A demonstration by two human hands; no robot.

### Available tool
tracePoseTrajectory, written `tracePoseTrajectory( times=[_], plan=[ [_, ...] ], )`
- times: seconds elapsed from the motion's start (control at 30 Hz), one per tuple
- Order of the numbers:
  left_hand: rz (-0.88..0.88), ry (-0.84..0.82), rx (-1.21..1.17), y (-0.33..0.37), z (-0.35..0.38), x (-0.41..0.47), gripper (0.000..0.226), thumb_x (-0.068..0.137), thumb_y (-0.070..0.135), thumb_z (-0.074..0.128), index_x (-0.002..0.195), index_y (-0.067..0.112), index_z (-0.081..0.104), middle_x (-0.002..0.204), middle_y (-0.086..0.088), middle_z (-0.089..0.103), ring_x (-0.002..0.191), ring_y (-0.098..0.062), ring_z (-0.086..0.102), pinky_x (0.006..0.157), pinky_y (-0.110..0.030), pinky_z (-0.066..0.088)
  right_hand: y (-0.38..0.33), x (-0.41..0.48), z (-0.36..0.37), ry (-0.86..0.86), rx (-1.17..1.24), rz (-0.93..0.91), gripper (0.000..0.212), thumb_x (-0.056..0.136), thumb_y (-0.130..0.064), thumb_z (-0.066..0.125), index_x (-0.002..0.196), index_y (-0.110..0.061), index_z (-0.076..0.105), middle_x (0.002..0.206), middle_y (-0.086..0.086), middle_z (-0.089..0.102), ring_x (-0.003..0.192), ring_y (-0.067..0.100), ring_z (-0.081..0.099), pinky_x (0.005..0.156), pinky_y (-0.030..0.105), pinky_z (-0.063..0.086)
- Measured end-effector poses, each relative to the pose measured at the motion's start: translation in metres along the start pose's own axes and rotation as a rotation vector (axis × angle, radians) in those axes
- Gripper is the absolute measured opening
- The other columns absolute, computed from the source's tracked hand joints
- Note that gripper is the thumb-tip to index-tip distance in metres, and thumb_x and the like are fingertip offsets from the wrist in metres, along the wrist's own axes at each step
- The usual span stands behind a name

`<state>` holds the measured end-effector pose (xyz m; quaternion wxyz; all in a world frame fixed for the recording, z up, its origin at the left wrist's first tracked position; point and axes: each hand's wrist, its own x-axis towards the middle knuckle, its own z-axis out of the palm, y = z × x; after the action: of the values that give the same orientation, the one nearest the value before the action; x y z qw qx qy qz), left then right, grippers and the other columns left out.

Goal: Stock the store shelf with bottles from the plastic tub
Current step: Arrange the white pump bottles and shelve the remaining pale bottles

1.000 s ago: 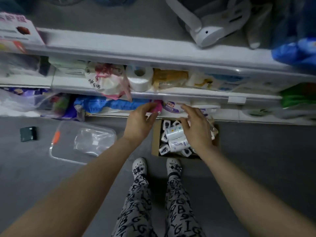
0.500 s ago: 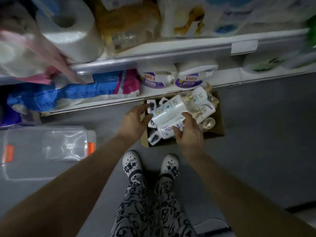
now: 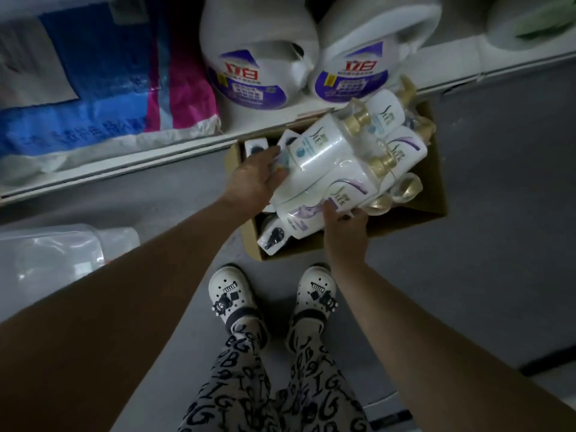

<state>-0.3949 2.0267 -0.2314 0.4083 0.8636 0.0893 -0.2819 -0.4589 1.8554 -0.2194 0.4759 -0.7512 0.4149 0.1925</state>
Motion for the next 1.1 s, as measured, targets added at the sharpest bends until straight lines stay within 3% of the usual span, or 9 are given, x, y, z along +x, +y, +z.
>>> tracePoseTrajectory(
  times=[0.1, 0.2, 0.27, 0.33, 0.53, 0.63, 0.83, 0.93, 1.1],
  plan=[
    [0.011, -0.05, 0.028, -0.008, 0.009, 0.02, 0.054, 0.1, 0.041, 0.051, 0.149, 0.023, 0.039, 0.139, -0.005, 0.052, 0.122, -0.025, 0.053, 0.094, -0.028, 0.043, 0.014, 0.014, 0.009, -0.007, 0.102, 0.004, 0.062, 0.093, -0.036, 0.068, 0.142, -0.014, 0.038, 0.12, -0.009, 0.056, 0.095, 0.0, 0.056, 0.063, -0.004, 0.041],
    [-0.003, -0.109, 0.082, -0.012, 0.01, 0.035, 0.056, 0.1, 0.047, 0.047, 0.151, 0.029, 0.033, 0.138, -0.008, 0.052, 0.119, -0.028, 0.055, 0.09, -0.032, 0.046, 0.022, 0.028, 0.016, -0.086, 0.277, 0.074, 0.07, 0.084, -0.046, 0.074, 0.141, -0.022, 0.041, 0.126, -0.011, 0.061, 0.116, 0.01, 0.06, 0.103, 0.032, 0.051],
    [-0.014, -0.196, 0.071, -0.018, 0.007, 0.044, 0.06, 0.097, 0.056, 0.047, 0.151, 0.032, 0.033, 0.136, -0.005, 0.053, 0.117, -0.024, 0.056, 0.085, -0.03, 0.046, 0.024, 0.035, 0.019, -0.159, 0.366, 0.135, 0.094, 0.066, -0.062, 0.082, 0.144, -0.026, 0.042, 0.129, -0.01, 0.063, 0.12, 0.013, 0.061, 0.107, 0.045, 0.048],
    [-0.018, -0.288, 0.035, -0.02, 0.002, 0.051, 0.065, 0.091, 0.062, 0.052, 0.147, 0.032, 0.038, 0.133, -0.001, 0.054, 0.116, -0.019, 0.057, 0.085, -0.028, 0.046, 0.025, 0.04, 0.017, -0.223, 0.407, 0.165, 0.109, 0.056, -0.07, 0.083, 0.148, -0.031, 0.039, 0.133, -0.01, 0.063, 0.122, 0.013, 0.061, 0.108, 0.046, 0.047],
    [-0.098, -0.329, 0.012, -0.004, -0.005, 0.05, 0.061, 0.087, 0.059, 0.061, 0.137, 0.026, 0.049, 0.127, 0.002, 0.054, 0.108, -0.017, 0.055, 0.084, -0.03, 0.05, 0.021, 0.04, 0.002, -0.261, 0.464, 0.161, 0.042, 0.087, -0.036, 0.074, 0.125, -0.03, 0.058, 0.118, -0.004, 0.071, 0.111, 0.016, 0.068, 0.101, 0.046, 0.052],
    [-0.185, -0.325, -0.128, -0.001, -0.009, 0.03, 0.064, 0.081, 0.06, 0.068, 0.13, 0.024, 0.048, 0.122, 0.005, 0.056, 0.099, -0.01, 0.058, 0.076, -0.027, 0.05, 0.014, 0.034, -0.011, -0.306, 0.427, 0.168, 0.041, 0.088, -0.035, 0.073, 0.126, -0.026, 0.06, 0.118, 0.001, 0.072, 0.108, 0.019, 0.069, 0.097, 0.048, 0.055],
    [-0.248, -0.293, -0.275, 0.021, -0.028, -0.013, 0.087, 0.052, 0.071, 0.082, 0.119, 0.022, 0.055, 0.111, 0.004, 0.069, 0.099, -0.015, 0.068, 0.089, -0.042, 0.058, -0.014, 0.009, -0.045, -0.365, 0.319, 0.103, 0.043, 0.086, -0.037, 0.074, 0.125, -0.022, 0.063, 0.115, 0.001, 0.074, 0.106, 0.019, 0.071, 0.098, 0.05, 0.054],
    [-0.243, -0.268, -0.324, 0.044, -0.039, -0.038, 0.067, 0.068, 0.054, 0.083, 0.119, 0.021, 0.056, 0.106, 0.005, 0.069, 0.094, -0.011, 0.068, 0.08, -0.031, 0.059, -0.033, -0.01, -0.065, -0.384, 0.27, 0.041, 0.047, 0.082, -0.043, 0.076, 0.12, -0.018, 0.064, 0.111, 0.004, 0.075, 0.104, 0.023, 0.072, 0.098, 0.053, 0.053],
    [-0.194, -0.263, -0.448, 0.084, -0.064, -0.084, 0.049, 0.083, 0.029, 0.076, 0.128, 0.025, 0.057, 0.104, 0.011, 0.071, 0.084, 0.002, 0.069, 0.065, -0.014, 0.054, -0.07, -0.048, -0.1, -0.441, 0.283, -0.007, 0.033, 0.093, -0.026, 0.069, 0.123, -0.015, 0.063, 0.113, 0.007, 0.074, 0.105, 0.024, 0.071, 0.094, 0.044, 0.056]
  ],
)
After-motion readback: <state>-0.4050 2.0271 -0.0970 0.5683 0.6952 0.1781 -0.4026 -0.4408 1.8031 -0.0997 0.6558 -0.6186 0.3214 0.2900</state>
